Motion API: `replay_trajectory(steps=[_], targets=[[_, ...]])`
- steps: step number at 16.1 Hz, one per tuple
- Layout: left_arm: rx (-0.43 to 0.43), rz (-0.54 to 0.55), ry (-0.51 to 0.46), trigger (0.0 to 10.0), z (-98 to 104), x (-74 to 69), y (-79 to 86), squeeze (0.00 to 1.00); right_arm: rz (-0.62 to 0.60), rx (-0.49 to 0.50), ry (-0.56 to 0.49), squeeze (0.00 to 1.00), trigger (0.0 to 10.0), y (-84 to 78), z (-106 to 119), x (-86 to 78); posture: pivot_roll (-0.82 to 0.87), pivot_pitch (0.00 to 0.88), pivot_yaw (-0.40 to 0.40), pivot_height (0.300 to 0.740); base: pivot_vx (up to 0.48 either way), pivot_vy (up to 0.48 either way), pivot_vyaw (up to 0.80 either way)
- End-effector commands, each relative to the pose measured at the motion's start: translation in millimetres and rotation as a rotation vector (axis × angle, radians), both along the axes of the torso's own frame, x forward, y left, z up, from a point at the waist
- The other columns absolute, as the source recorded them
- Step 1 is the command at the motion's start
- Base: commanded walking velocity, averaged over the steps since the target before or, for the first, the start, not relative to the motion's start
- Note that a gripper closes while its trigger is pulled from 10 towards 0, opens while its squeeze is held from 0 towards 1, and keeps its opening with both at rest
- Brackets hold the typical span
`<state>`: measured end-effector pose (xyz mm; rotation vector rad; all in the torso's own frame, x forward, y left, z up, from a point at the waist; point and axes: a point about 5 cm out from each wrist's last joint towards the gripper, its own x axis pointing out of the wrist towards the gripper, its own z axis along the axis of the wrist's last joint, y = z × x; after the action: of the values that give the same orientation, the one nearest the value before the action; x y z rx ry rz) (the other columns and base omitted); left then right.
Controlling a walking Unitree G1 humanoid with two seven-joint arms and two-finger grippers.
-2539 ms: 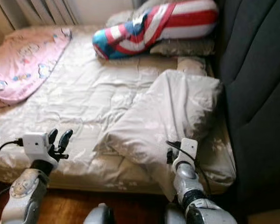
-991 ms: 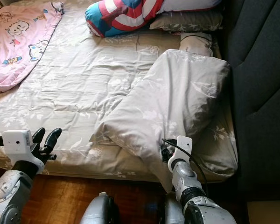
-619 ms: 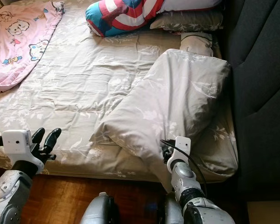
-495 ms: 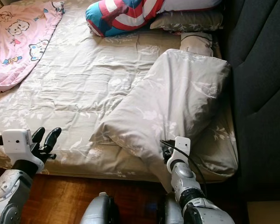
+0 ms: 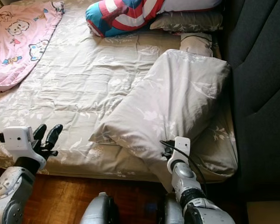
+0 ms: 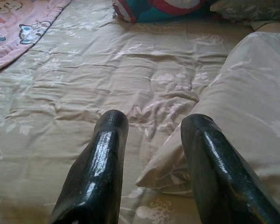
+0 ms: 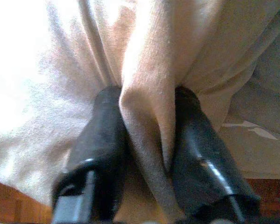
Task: Clean up the room
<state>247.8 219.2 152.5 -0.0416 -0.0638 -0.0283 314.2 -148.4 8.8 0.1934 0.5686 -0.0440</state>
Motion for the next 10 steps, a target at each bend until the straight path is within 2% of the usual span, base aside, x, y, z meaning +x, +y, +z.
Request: replay_trajectory(steps=[1, 4, 6, 9, 10], targets=[[-0.004, 0.018, 0.017, 10.0, -5.8, -1.7, 4.0, 0.00, 0.026, 0.015, 0.118, 0.00, 0.0, 7.6, -21.2, -19.2, 0.23, 0.254, 0.092, 0.666, 0.000, 0.000, 0.00], [-0.011, 0.018, 0.010, 10.0, -6.5, 2.9, 2.9, 0.00, 0.004, 0.000, 0.103, 0.00, 0.0, 2.3, -17.7, -15.7, 0.20, 0.241, 0.081, 0.666, 0.000, 0.000, 0.00], [-0.019, 0.017, 0.007, 10.0, -8.8, 6.1, 0.9, 0.00, -0.041, -0.010, 0.097, 0.00, 0.0, -7.9, -16.6, -15.2, 0.18, 0.229, 0.074, 0.666, 0.000, 0.000, 0.00], [-0.037, 0.010, -0.001, 10.0, -12.5, 15.4, -5.2, 0.00, -0.135, -0.062, 0.094, 0.00, 0.0, -39.9, -15.3, -17.8, 0.14, 0.209, 0.064, 0.666, 0.000, 0.000, 0.00], [-0.046, 0.007, -0.008, 10.0, -12.1, 18.4, -7.8, 0.00, -0.226, -0.067, 0.078, 0.00, 0.0, -61.9, -11.1, -18.3, 0.13, 0.205, 0.058, 0.666, 0.000, 0.000, 0.00]])
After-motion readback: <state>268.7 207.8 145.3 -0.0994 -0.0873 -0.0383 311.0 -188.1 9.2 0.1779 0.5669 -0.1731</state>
